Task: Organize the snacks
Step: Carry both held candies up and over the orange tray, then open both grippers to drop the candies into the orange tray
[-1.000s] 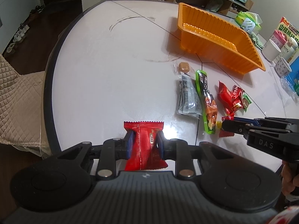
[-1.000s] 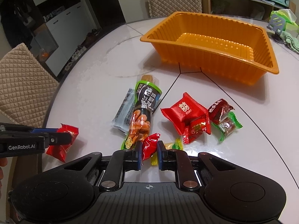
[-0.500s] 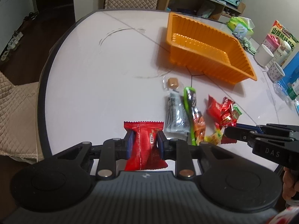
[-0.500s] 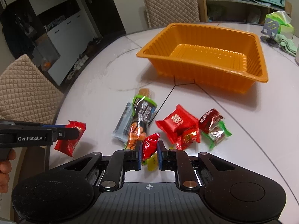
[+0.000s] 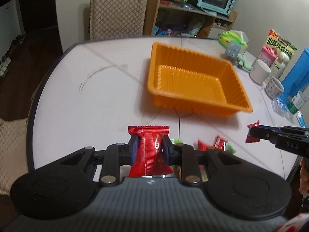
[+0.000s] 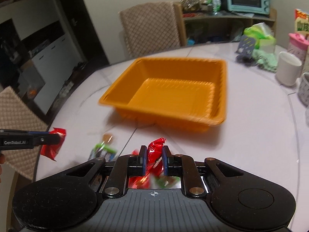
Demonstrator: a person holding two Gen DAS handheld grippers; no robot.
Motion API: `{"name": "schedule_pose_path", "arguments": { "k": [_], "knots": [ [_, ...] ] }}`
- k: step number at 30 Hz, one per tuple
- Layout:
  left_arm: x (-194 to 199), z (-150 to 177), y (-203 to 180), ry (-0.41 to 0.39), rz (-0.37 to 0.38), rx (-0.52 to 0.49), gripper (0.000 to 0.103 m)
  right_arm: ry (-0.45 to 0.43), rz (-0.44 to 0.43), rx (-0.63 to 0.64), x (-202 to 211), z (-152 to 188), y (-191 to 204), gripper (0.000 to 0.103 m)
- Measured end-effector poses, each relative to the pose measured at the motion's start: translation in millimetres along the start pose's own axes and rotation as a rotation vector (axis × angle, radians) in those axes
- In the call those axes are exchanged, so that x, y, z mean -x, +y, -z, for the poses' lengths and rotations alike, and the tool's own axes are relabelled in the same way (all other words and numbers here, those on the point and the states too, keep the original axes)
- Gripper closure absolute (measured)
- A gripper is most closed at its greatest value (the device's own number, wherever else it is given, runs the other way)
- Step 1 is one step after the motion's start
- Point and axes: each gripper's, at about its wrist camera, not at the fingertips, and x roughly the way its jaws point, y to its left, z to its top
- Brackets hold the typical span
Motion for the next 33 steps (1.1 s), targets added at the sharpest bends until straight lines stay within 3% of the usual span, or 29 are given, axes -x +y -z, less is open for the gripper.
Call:
{"name": "schedule_pose_path", "arguments": {
  "k": [9,16,33],
  "knots": [
    [-26,-58,-24,-0.055,0.028,-0.069,0.079,-0.055,0.034,-0.004,-9,-46,-38,0.087],
    [-60,-97,-41,-0.054,0.062,-0.09,0.079,-0.055,0.045,0.01,-29,-69,-51,0.086],
    [-144,-127,-70,0.05,0.022,-0.137,0.079,0.012,0.055,0.003,-76,-86,-78,0.086]
  ]
}}
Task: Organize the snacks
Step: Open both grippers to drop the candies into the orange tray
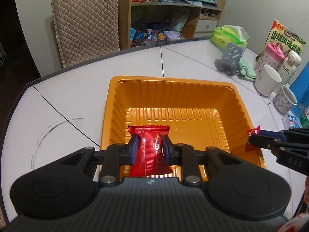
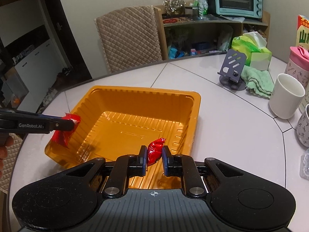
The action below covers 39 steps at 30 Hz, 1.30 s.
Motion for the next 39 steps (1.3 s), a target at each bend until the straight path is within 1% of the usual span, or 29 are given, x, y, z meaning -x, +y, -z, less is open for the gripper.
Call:
{"name": "schedule_pose_path", "arguments": {
  "k": [5,11,12,13,14,23,28,30,31,33,34,35,36,39],
  "knots": [
    [-12,-2,-1,0.025,0.0,0.008,0.079,0.005,-0.005,-0.005,-4,-2,-3,0.087],
    [-17,-4,-3,0.026,-0.005,0.009,0.078,0.01,-0.012,-0.009,-7,-3,-3,0.086],
    [-16,-4,-4,0.027,-0.004,0.007,0.077,0.01,-0.014,-0.011,-7,-3,-3,0.086],
    [-16,-5,-4,0.027,-0.001,0.009,0.071,0.01,-0.014,-0.012,-7,-4,-3,0.086],
    [-15,-5,-4,0.025,0.001,0.015,0.068,0.009,-0.015,-0.014,-8,-4,-3,0.086],
    [-4,-4,-2,0.004,0.006,0.015,0.068,0.012,-0.022,-0.022,-9,-5,-5,0.086],
    [3,0,-1,0.0,0.004,0.018,0.068,-0.017,-0.043,-0.028,-10,-7,-2,0.086],
    [6,1,-1,-0.005,0.003,0.023,0.067,-0.024,-0.052,-0.035,-10,-10,-1,0.084],
    [8,2,-1,-0.007,0.004,0.027,0.067,-0.032,-0.055,-0.036,-10,-11,0,0.081],
    [12,3,0,-0.01,0.005,0.038,0.063,-0.046,-0.058,-0.032,-8,-12,1,0.065],
    [14,4,0,-0.014,0.003,0.042,0.063,-0.057,-0.056,-0.031,-7,-12,2,0.051],
    [17,5,1,-0.017,0.002,0.045,0.063,-0.074,-0.055,-0.03,-5,-12,2,0.045],
    [20,6,1,-0.02,0.001,0.048,0.063,-0.087,-0.059,-0.031,-3,-12,2,0.045],
    [29,9,3,-0.028,0.002,0.064,0.062,-0.081,-0.071,-0.044,2,-13,1,0.045]
  ]
}}
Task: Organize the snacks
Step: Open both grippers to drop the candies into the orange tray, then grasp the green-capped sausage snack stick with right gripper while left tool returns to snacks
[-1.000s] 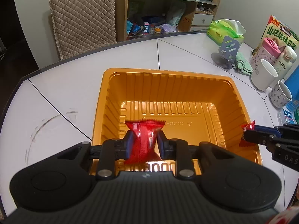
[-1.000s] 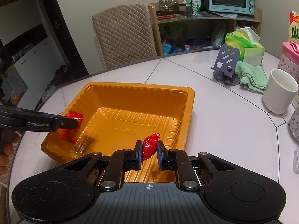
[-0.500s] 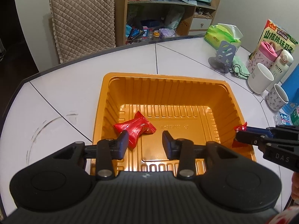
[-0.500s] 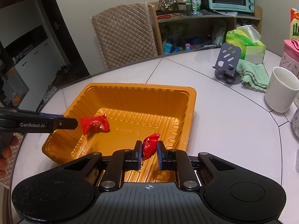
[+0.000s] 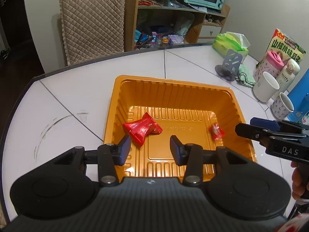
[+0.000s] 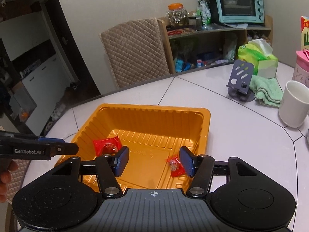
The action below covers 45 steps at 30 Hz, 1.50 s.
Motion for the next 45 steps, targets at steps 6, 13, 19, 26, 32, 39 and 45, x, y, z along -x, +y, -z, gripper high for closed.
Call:
{"name": "schedule_pose_path", "arguments": {
  "k": [6,13,19,26,32,39,45],
  "knots": [
    [27,15,4,-0.022,0.004,0.03,0.058,-0.004,-0.007,-0.022,17,7,-2,0.045],
    [62,40,10,-0.045,0.001,0.088,0.058,-0.006,-0.018,-0.048,42,19,-2,0.044],
    [91,68,17,-0.056,-0.009,0.128,0.058,-0.009,-0.01,-0.045,65,35,5,0.044],
    [114,110,17,-0.04,-0.044,0.124,0.058,0.008,-0.014,-0.065,87,61,15,0.044],
    [122,144,18,-0.003,-0.049,0.118,0.058,0.038,-0.02,-0.088,98,88,25,0.044],
    [118,163,19,0.041,-0.008,0.114,0.059,0.086,0.004,-0.135,104,119,35,0.044],
    [105,172,13,0.078,0.02,0.075,0.059,0.117,0.035,-0.186,106,137,40,0.044]
  ]
}}
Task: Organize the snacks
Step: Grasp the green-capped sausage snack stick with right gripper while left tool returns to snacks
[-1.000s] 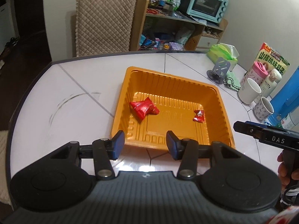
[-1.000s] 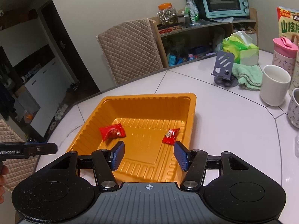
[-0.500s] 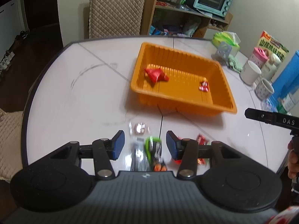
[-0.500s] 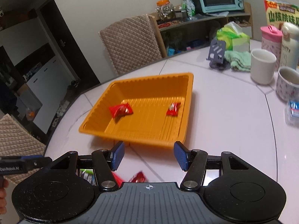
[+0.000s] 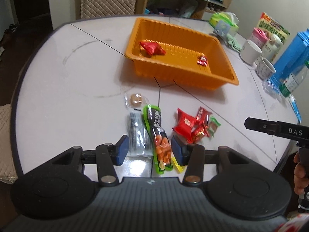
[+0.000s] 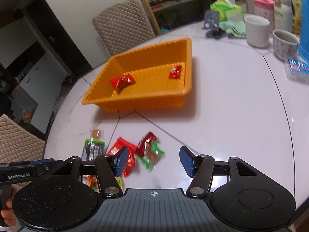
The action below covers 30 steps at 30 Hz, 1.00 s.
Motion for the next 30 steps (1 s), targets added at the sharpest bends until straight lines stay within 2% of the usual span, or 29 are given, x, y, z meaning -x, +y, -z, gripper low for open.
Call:
{"name": "schedule_pose_path", "arguments": {
  "k": [9,20,21,24,30],
  "knots": [
    [-12,2,4,0.032,0.012,-0.035,0.059,0.029,0.004,-0.029,-5,17,10,0.045],
    [-7,2,37,0.039,-0.002,0.007,0.059,0.096,-0.132,0.049,-47,28,60,0.045],
    [-7,2,40,0.039,-0.004,0.012,0.059,0.1,-0.14,0.061,-51,29,65,0.046],
    [-7,2,49,0.042,-0.005,0.023,0.059,0.119,-0.171,0.086,-66,29,77,0.057],
    [-8,1,60,0.052,0.0,0.033,0.059,0.134,-0.193,0.087,-91,30,88,0.059]
  ]
}}
